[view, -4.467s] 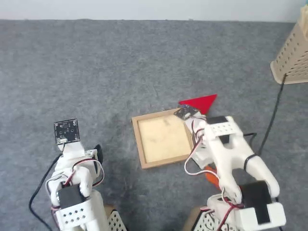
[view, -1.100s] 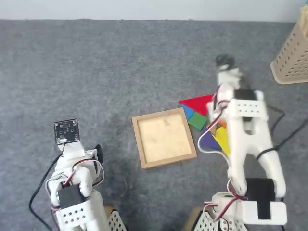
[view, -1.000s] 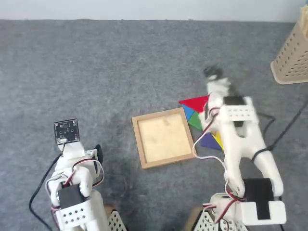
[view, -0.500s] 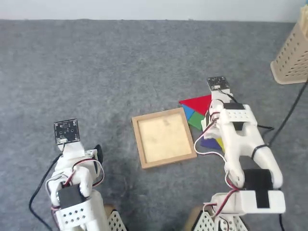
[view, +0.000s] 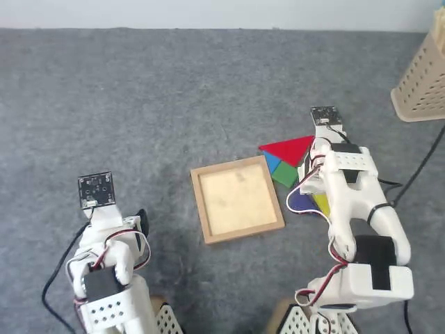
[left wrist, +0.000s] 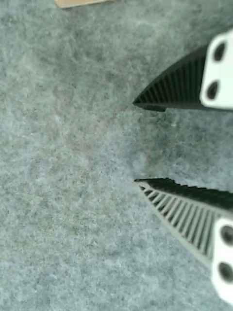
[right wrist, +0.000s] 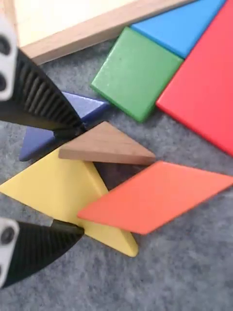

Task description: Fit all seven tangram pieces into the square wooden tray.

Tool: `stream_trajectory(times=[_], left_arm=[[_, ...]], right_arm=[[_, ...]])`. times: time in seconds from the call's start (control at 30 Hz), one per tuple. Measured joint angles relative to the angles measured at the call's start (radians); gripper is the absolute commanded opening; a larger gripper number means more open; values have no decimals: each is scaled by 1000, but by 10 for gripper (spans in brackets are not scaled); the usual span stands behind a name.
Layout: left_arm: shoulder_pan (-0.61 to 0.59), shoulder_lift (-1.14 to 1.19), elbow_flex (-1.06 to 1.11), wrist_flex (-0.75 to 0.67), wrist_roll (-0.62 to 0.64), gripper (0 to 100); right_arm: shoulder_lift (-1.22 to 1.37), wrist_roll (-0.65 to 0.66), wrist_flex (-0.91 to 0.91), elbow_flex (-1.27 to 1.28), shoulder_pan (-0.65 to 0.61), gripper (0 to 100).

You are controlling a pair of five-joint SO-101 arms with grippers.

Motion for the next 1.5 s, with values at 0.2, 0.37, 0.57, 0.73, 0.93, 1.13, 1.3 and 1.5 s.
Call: stream_trajectory(times=[0.2,0.37,0.57,0.73,0.93,1.13,1.3,1.5], left_arm=[[0,0,0,0,0,216],[0,0,0,0,0,216],[0,0,0,0,0,216],[0,0,0,0,0,216],[0,0,0,0,0,216],[0,0,0,0,0,216],[-2,0,0,0,0,216],[-2,0,0,0,0,216]], right_arm=[[38,0,0,-23,0,152],[58,0,25,-66,5,114],[58,-5,31,-74,18,6],[57,-49,31,-86,38,6],[83,-57,23,-74,43,6],[92,-60,25,-83,87,9],[58,-60,43,-69,95,143],[-38,-57,84,-66,100,188]])
